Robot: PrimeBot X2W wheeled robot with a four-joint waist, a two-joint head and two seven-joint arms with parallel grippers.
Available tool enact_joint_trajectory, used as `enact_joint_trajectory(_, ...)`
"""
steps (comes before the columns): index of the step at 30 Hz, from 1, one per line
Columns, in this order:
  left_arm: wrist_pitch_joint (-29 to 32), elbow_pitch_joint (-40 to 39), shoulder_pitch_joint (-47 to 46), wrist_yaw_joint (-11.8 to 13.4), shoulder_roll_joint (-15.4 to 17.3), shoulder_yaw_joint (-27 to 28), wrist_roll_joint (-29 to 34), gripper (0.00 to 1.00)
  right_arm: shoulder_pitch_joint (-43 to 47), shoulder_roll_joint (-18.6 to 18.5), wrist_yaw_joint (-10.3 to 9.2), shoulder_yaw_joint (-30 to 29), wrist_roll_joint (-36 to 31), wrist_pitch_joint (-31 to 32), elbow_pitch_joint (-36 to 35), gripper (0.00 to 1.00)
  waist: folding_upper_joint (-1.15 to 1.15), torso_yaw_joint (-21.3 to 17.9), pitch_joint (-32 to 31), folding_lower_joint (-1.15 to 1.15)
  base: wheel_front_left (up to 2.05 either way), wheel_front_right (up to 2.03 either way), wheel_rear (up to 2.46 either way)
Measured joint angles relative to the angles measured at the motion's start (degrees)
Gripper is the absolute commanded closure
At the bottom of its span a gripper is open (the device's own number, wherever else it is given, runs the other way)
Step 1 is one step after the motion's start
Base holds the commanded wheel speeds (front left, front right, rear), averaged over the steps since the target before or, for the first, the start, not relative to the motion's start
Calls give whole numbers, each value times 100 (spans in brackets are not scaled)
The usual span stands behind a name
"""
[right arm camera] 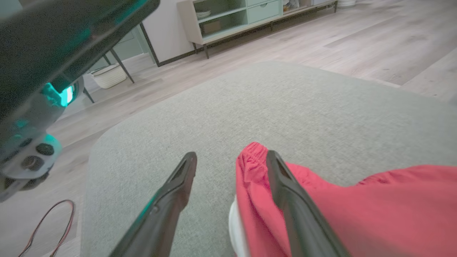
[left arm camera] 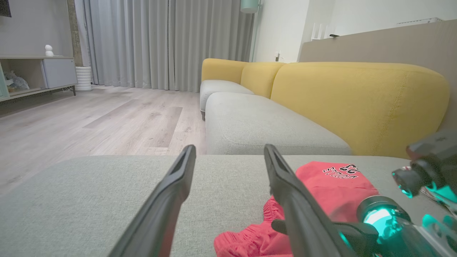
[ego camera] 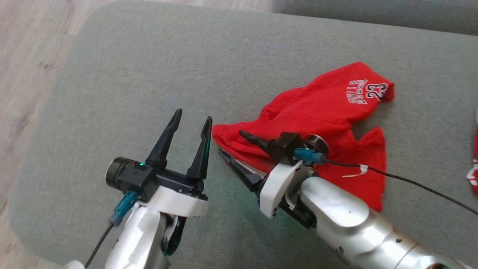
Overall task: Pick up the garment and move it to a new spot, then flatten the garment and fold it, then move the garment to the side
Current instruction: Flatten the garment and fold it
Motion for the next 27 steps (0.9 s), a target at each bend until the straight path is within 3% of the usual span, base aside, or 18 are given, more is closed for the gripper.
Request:
enact_joint_trajectory(5,0,-13,35,41,0,46,2,0,25,0,0,-400,-40,-193,137,0,0,-187,-141,0,0,0,0)
enact_joint_trajectory(9,0,-57,134,43,0,110,12,0,129,-56,0,-1206,-250,-346,107,0,0,-369,-261,0,0,0,0)
enact_joint_trajectory(14,0,-162,213,49,0,191,31,0,935,-398,0,-3126,-840,-394,-371,0,0,-665,-404,0,0,0,0)
enact_joint_trajectory(19,0,-186,308,51,1,205,70,0,1917,-287,0,-4779,-1592,-405,-1006,0,0,-904,-467,0,0,0,0)
enact_joint_trajectory(22,0,-194,336,49,0,203,69,0,2475,-112,0,-5271,-1897,-407,-1245,0,0,-1000,-475,0,0,0,0)
enact_joint_trajectory(27,0,-193,335,48,1,201,70,0,2835,79,0,-5526,-1984,-248,-1625,0,0,-1068,-430,0,0,0,0)
